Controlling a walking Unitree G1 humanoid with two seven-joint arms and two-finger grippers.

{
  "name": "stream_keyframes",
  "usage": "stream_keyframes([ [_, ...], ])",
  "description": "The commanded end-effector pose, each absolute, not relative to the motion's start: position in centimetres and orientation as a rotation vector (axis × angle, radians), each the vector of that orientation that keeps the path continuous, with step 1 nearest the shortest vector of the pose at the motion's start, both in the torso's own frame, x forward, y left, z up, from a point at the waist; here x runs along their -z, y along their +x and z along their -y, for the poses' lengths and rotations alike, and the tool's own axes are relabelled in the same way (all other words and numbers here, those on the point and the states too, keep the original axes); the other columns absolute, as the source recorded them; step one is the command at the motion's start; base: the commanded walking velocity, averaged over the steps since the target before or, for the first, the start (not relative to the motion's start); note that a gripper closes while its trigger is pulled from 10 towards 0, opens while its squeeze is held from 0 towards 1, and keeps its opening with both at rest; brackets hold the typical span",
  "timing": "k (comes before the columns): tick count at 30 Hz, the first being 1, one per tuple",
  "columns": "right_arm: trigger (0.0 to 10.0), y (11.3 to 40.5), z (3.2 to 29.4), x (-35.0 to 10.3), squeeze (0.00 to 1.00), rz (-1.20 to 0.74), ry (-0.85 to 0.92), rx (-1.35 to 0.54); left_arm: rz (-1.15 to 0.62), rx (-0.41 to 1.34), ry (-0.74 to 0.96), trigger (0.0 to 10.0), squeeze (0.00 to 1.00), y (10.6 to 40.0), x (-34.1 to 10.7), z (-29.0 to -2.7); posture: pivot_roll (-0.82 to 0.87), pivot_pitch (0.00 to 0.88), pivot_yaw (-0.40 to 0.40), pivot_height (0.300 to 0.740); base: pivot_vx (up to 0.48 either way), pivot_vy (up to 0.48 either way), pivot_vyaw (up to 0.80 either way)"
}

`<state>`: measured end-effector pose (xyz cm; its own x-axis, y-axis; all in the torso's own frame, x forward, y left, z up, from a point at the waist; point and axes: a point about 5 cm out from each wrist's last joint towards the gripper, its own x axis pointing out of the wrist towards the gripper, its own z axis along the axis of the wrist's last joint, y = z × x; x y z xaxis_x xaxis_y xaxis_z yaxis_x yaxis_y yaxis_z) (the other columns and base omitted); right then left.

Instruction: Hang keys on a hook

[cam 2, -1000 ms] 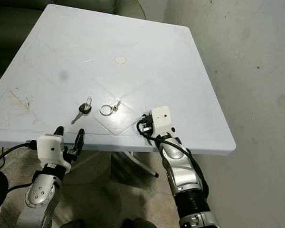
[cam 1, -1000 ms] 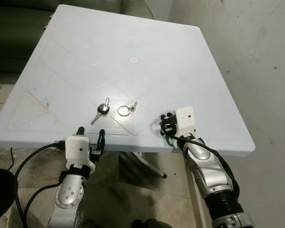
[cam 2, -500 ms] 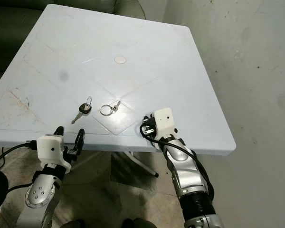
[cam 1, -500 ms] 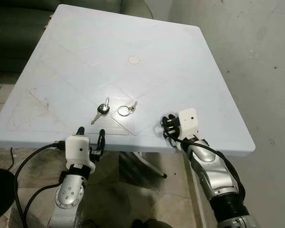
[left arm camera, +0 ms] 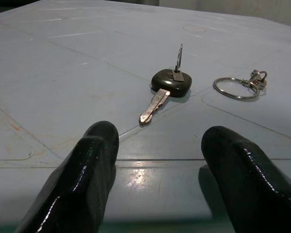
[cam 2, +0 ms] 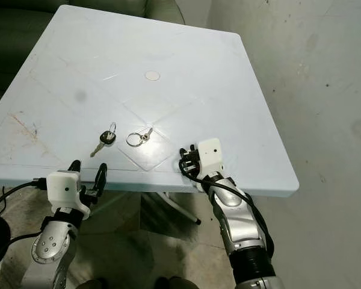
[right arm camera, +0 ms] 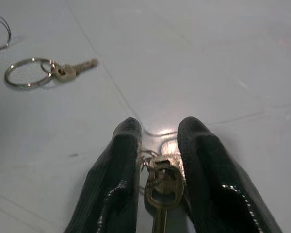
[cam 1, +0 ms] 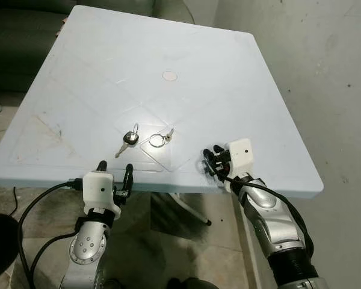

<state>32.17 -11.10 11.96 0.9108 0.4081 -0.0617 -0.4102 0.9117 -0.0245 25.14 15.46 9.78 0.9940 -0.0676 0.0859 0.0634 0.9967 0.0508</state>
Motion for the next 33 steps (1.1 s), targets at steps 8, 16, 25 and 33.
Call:
stream_keyframes([
  [8, 10.0, 31.6, 12.0, -11.4, 0.00, -0.046, -0.158, -0.454, 0.062, 0.077, 0.046, 10.0, 0.00, 24.9, -9.3, -15.1, -0.02, 0.191, -0.171, 0.740, 0.000, 0.000, 0.00],
  [16, 10.0, 31.6, 12.1, -10.6, 0.00, -0.062, -0.248, -0.419, 0.062, 0.079, 0.045, 10.0, 0.00, 24.9, -9.3, -15.2, -0.02, 0.192, -0.170, 0.740, 0.000, 0.000, 0.00],
  [25, 10.0, 31.7, 11.4, -10.6, 0.00, -0.049, -0.275, -0.399, 0.065, 0.083, 0.046, 10.0, 0.00, 25.0, -9.4, -15.1, -0.02, 0.191, -0.168, 0.740, 0.000, 0.000, 0.00],
  [33, 10.0, 31.7, 11.4, -10.9, 0.00, -0.020, -0.283, -0.390, 0.092, 0.167, 0.089, 10.0, 0.00, 24.9, -10.1, -13.5, -0.02, 0.192, -0.169, 0.740, 0.000, 0.000, 0.00],
])
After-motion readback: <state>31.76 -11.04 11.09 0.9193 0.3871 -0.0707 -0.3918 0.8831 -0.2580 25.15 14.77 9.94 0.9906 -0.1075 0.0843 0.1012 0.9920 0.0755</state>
